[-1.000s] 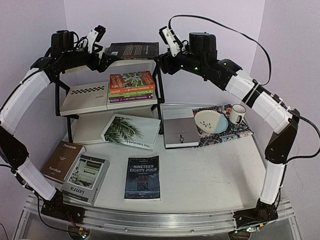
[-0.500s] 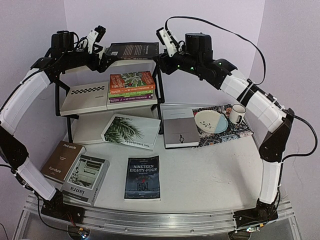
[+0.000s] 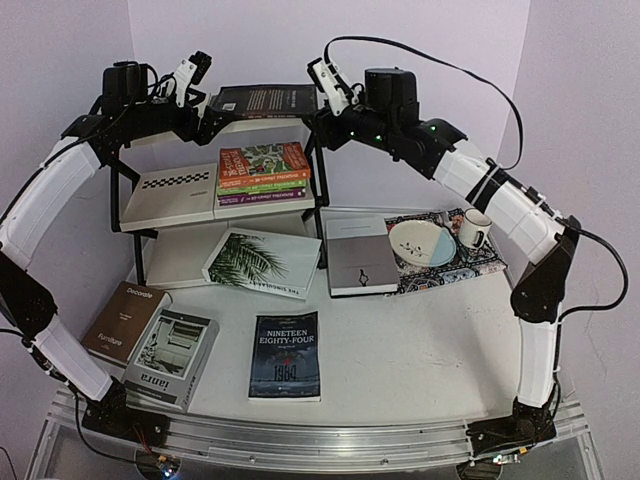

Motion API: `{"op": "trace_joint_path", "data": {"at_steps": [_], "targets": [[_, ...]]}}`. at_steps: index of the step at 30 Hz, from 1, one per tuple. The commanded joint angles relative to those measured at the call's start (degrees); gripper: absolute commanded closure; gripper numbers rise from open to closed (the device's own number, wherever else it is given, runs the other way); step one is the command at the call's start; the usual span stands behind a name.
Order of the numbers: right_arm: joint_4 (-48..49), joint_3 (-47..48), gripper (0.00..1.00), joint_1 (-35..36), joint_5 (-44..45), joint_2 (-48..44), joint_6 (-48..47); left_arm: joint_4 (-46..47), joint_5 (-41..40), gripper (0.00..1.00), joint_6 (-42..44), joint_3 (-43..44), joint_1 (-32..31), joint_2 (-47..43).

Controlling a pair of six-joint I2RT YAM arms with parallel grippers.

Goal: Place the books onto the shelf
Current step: Adjust the book pile on the shelf.

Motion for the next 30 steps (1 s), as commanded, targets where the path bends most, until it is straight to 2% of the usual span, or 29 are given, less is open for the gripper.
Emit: {"op": "trace_joint_path", "data": {"at_steps": [1,9,23,30], "targets": [[3.06,3.56,0.47,-0.25,0.26,1.33,-0.41,3.04,-0.17,0.02,0.53,0.66,0.06,-1.04],[3.62,6.02,0.58,-0.38,-0.42,3.12,-0.50,3.35,-0.35,0.07,0.80,0.94,0.06,-0.37],[5.15,8.52,0.59,-0.53,-1.01,5.58,-0.78,3.83,-2.96,0.27,1.71,2.09,0.05,1.19],[5.86,9.80,0.60,-0.82,-1.16,6.78,-0.93,3.92,-4.23,0.29,2.61,2.50,0.07,2.06]]}}
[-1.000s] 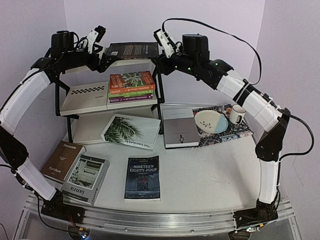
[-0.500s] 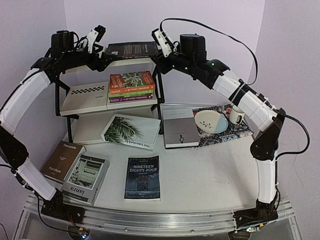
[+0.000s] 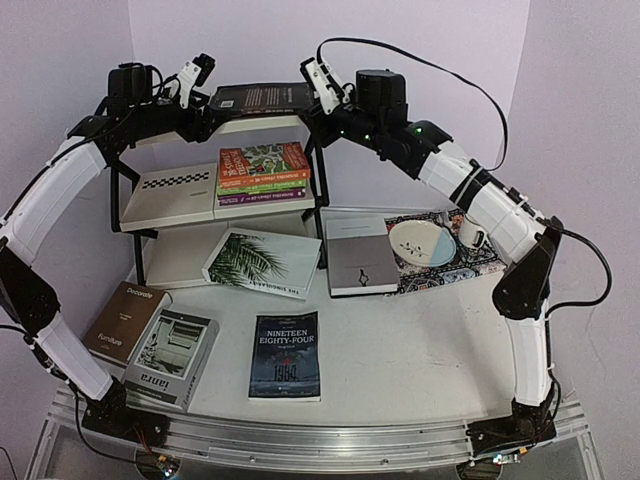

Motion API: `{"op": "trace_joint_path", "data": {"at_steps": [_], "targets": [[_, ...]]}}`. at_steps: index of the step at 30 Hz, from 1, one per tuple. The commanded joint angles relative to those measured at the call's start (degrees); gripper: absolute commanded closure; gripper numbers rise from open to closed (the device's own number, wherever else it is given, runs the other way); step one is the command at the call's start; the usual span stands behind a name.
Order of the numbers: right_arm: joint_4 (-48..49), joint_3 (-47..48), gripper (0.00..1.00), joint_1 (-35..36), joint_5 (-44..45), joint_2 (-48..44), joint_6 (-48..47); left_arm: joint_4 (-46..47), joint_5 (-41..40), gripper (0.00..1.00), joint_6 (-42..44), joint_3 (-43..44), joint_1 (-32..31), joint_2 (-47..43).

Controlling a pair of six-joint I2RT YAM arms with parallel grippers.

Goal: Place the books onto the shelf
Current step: Adjust the book pile on the shelf.

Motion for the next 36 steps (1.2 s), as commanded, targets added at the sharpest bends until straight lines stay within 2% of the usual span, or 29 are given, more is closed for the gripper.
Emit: {"op": "trace_joint_path", "data": {"at_steps": [1,16,36], "targets": [[4.17,3.05,0.60,-0.47,-0.27,0.96,-0.22,2.40,-1.70,0.29,1.08,2.55,0.06,0.83],[6.96,4.60,0.64,-1.66,0.30,2.96,0.27,2.83,-1.29,0.30,1.38,3.73,0.06,1.03],[9.37,5.26,0.61,-2.53,-2.28,4.39,0.79,3.03,-1.91,0.29,1.82,2.74,0.06,0.04]]}}
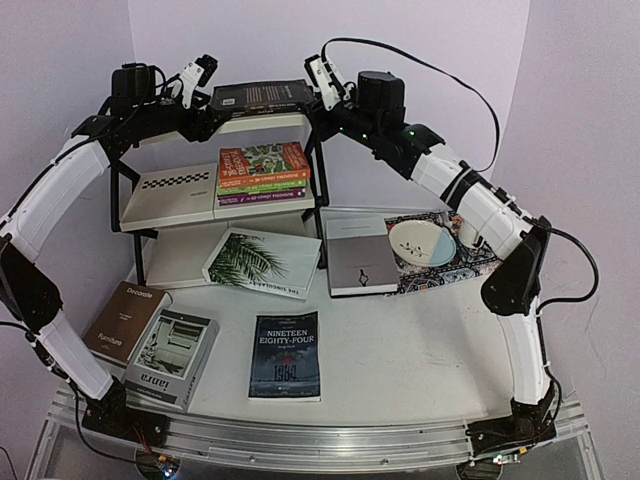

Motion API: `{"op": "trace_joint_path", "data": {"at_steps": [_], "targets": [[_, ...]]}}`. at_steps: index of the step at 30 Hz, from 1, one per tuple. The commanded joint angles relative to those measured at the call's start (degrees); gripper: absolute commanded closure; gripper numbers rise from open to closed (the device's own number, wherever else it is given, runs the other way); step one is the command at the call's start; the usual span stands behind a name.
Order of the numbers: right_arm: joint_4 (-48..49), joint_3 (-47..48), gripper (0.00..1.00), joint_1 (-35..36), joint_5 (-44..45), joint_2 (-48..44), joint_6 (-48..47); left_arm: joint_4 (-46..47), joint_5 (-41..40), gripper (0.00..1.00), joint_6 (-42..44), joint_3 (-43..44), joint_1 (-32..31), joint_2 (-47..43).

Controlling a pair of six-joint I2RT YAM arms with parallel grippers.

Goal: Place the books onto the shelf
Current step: Adjust the book pile on the shelf.

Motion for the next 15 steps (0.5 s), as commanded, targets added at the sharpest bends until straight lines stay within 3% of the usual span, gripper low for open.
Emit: {"op": "trace_joint_path", "data": {"at_steps": [1,8,11,15], "targets": [[3.98,0.47,0.60,-0.28,-0.89,-0.82,0.90,2.34,-0.92,0.29,0.37,1.95,0.06,-1.48],[5.29,-9.45,0.38,-0.27,-0.36,-9.24,2.57,2.38,-0.93,0.09,-1.15,-0.97,0.06,-6.90],[5.44,-15.53,0.28,-0.20,-0.54,-14.18,3.50,2.86,-1.82,0.03,-2.78,-3.26,0.06,-10.52],[5.50,-23.91,0.22,-0.24,-1.60,-20.96,6.03,3.65,-4.53,0.03,-9.79,-4.98,0.06,-13.60]]}}
